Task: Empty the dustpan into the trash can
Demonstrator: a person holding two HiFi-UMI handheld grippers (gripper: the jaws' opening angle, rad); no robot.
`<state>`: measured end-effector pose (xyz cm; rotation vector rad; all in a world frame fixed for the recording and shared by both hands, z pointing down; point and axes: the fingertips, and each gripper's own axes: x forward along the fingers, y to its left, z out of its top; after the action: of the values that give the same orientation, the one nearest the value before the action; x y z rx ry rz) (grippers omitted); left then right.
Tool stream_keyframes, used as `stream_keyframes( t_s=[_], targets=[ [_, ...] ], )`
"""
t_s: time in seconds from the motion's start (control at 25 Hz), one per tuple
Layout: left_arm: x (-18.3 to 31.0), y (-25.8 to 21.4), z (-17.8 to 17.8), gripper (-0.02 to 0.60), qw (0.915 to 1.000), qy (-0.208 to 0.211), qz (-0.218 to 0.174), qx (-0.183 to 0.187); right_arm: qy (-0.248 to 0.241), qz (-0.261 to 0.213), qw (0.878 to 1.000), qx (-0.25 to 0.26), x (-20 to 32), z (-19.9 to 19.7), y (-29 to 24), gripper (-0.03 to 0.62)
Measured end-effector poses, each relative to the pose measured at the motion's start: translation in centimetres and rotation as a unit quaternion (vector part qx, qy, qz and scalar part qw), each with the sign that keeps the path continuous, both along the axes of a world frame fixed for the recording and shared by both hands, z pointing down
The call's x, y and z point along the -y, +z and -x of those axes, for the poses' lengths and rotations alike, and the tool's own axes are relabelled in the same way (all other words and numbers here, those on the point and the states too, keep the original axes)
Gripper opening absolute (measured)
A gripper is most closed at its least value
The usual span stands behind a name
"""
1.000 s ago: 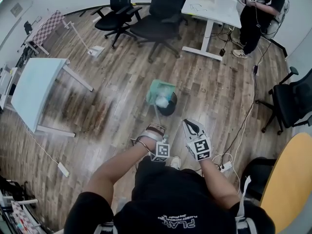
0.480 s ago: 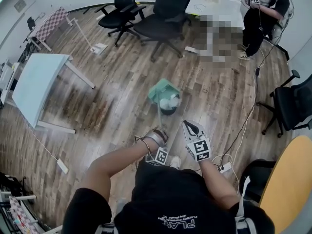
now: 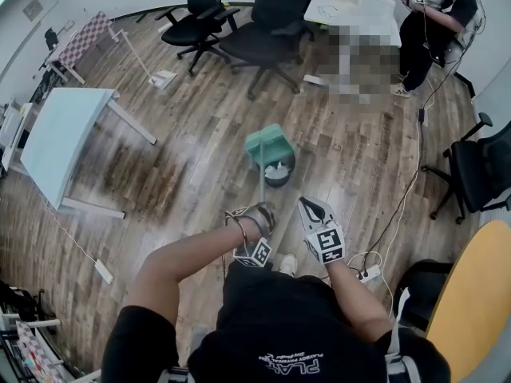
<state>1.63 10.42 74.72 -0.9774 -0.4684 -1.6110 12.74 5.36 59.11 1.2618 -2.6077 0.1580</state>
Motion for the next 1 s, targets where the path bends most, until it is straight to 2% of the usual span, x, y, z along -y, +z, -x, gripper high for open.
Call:
stream_keyframes(
  t_s=[0.36, 0.52, 0.72, 0.92, 1.0],
  targets=[
    [-0.7, 0.4, 0.3, 0.098, 0.9998, -0.017, 0.001, -0.013, 0.001, 0.000, 1.000, -0.001, -0.1, -0.4, 0.2, 0.026],
    [-0.4, -0.4, -0.3, 0.098, 0.9963, -0.064, 0.014, -0.056, -0.002, 0.007, 1.000, -0.003, -0.1, -0.2, 0.3, 0.025],
    [0.9, -1.7, -1.3, 0.098, 0.9785, -0.150, 0.037, -0.136, -0.001, 0.004, 1.000, 0.001, 0.1, -0.3, 0.1, 0.026],
    [1.9, -3.0, -1.6, 0.098, 0.9457, -0.234, 0.055, -0.219, 0.005, 0.002, 1.000, 0.003, -0.4, -0.6, 0.4, 0.026],
    [2.4, -3.5, -1.6, 0.098, 0.9370, -0.251, 0.061, -0.236, 0.006, 0.004, 1.000, 0.002, -0.2, -0.8, 0.4, 0.025]
  ],
)
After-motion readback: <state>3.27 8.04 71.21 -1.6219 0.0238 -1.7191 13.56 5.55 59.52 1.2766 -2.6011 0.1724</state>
